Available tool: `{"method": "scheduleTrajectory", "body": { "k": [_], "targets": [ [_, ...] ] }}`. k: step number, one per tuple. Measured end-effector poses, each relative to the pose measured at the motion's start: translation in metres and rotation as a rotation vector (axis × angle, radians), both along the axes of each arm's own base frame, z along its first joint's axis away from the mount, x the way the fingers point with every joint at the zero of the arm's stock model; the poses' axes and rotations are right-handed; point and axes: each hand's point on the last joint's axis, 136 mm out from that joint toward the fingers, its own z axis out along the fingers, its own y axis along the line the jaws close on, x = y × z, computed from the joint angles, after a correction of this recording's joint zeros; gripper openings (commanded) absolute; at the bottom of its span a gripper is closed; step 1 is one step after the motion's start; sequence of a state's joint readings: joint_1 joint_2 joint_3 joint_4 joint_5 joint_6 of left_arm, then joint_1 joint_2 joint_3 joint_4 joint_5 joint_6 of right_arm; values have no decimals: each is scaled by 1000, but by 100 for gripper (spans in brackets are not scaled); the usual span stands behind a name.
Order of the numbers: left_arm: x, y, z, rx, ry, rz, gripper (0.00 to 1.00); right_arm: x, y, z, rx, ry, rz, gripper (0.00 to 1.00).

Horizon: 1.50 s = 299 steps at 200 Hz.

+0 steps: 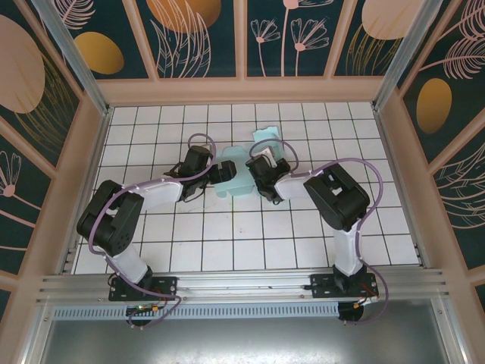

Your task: Fold the paper box

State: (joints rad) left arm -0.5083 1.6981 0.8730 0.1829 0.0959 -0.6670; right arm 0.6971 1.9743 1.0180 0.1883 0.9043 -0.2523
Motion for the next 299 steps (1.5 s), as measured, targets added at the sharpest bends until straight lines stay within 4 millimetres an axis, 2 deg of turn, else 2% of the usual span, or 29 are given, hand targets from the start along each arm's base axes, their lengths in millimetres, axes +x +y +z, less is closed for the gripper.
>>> {"method": "scheduleTrajectory", "body": {
  "k": [20, 46, 66, 95, 140, 166, 188, 216, 243, 299],
  "targets": [
    [0, 0, 0, -1, 0, -1, 99, -3, 2, 8, 117, 23, 65, 0],
    [-1, -4, 2, -27, 5, -22, 99, -5, 8, 32, 304, 25, 165, 0],
    [6, -7, 13, -96, 1, -33, 99, -3, 14, 49, 446, 18, 229, 0],
    [38, -21, 51, -176, -67, -53, 99, -1, 14, 57, 604, 37, 280, 0],
    [86, -54, 124, -197, -217, -153, 95, -6, 27, 56, 674, 78, 344, 0],
    [110, -69, 147, -146, -264, -218, 90, -9, 33, 56, 682, 86, 364, 0],
    [122, -76, 144, -92, -250, -260, 87, -11, 38, 56, 678, 90, 379, 0],
    [131, -81, 121, -27, -187, -301, 81, -16, 46, 56, 664, 97, 408, 0],
    [133, -87, 103, 5, -135, -349, 74, -21, 55, 56, 629, 99, 435, 0],
    [132, -95, 83, 26, -78, -428, 64, -30, 67, 42, 589, 141, 467, 0]
  ]
}}
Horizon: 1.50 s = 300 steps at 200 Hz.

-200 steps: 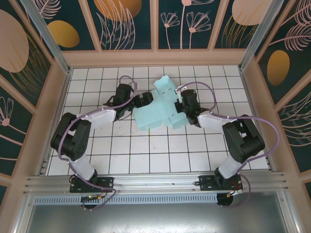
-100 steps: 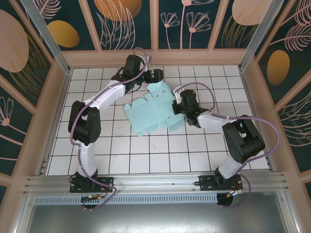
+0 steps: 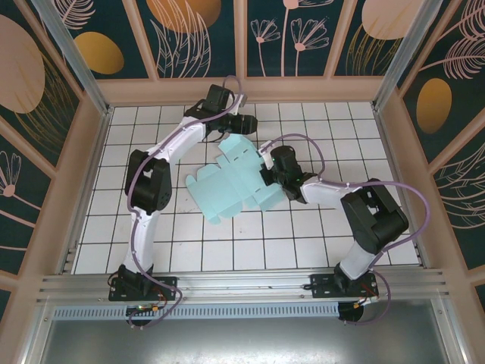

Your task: Fold the paper box

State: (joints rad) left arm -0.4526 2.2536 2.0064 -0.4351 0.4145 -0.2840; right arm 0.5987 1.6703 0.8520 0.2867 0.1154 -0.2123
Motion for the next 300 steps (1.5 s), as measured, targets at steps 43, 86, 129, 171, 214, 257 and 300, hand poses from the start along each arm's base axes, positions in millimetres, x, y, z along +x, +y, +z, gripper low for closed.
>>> {"method": "scheduleTrajectory", "body": {
  "k": [43, 86, 129, 171, 214, 257, 300],
  "targets": [
    [-12, -7, -8, -8, 48, -50, 63, 4, -1, 2, -13, -11, -10, 0],
    [-24, -17, -11, -20, 86, -113, 62, 5, -1, 3, -25, -17, -10, 0],
    [-30, -17, -20, 3, 112, -124, 68, 4, -5, 0, -43, -9, -23, 0],
    [-30, -17, -21, 16, 105, -120, 72, 4, -5, -1, -44, -8, -21, 0],
    [-25, -7, -22, 78, 104, -71, 86, 3, -4, -1, -44, -8, -20, 0],
    [-22, -2, -24, 107, 101, -49, 83, 3, -3, -1, -44, -8, -18, 0],
    [-24, -5, -25, 93, 104, -67, 81, 0, 0, -1, -43, -6, -6, 0]
  ]
}}
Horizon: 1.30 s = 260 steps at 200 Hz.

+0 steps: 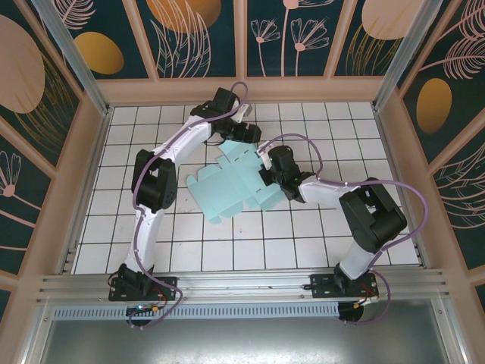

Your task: Fold the paper box

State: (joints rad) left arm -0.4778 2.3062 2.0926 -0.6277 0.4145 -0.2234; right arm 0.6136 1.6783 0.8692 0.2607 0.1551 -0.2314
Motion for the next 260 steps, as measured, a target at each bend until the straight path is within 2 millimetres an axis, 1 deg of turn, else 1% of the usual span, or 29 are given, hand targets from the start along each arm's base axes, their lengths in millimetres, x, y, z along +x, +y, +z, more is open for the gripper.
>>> {"method": "scheduleTrajectory", "body": {
  "k": [51, 64, 84, 120, 147, 159, 178, 201, 232, 260],
  "targets": [
    [6, -5, 3, -8, -38, -25, 79, -2, 3, 0, 0, 3, 13, 0],
    [8, -7, 0, -13, -34, -31, 76, -2, 3, 0, 0, 3, 14, 0],
    [6, -8, -11, -8, -10, -42, 71, -2, 3, 0, -1, 4, 13, 0],
    [-3, -10, -20, -20, 32, -64, 70, -2, 2, -2, -6, 8, 10, 0],
    [-23, -5, -37, -24, 101, -72, 65, -2, 0, -2, -11, 9, 5, 0],
    [-29, -3, -41, -28, 118, -68, 63, -5, -1, -5, -21, 23, 7, 0],
    [-34, -4, -40, -56, 140, -60, 59, -6, 1, -6, -25, 25, 13, 0],
    [-35, -8, -34, -99, 160, -40, 53, -4, 1, -3, -40, 13, 7, 0],
    [-31, -13, -29, -146, 181, 3, 52, 0, 4, 1, -69, -18, -5, 0],
    [-32, -13, -31, -169, 213, 47, 47, 0, 2, 1, -84, -24, -15, 0]
  ]
}}
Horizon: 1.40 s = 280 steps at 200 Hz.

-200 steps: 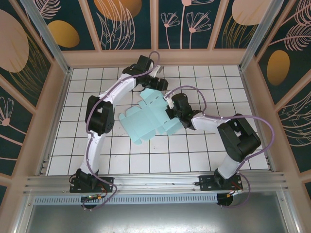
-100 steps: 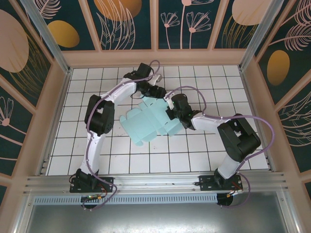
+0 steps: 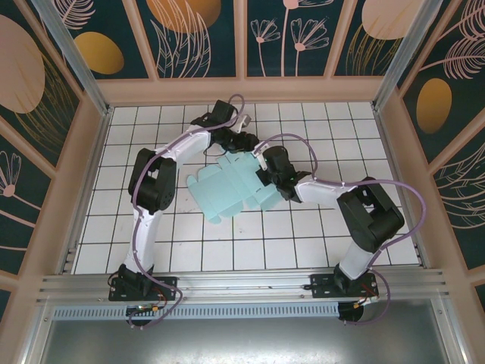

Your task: Fold the paper box

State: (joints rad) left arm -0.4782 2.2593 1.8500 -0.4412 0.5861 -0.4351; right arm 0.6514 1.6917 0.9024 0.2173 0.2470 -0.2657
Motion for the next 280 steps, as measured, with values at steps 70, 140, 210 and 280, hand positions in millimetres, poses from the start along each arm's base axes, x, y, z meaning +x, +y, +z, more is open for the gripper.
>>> {"method": "scheduleTrajectory", "body": {
  "k": [70, 140, 210, 280],
  "targets": [
    [2, -2, -7, -33, 73, 97, 29, 1, 2, -7, -68, -10, -10, 0],
    [3, -4, -5, -45, 78, 120, 44, 2, 1, -8, -101, -22, -20, 0],
    [2, -5, -3, -54, 83, 125, 27, 1, 1, -9, -109, -20, -19, 0],
    [0, -6, -3, -63, 84, 125, 26, 1, -1, -10, -118, -17, -25, 0]
  ]
}}
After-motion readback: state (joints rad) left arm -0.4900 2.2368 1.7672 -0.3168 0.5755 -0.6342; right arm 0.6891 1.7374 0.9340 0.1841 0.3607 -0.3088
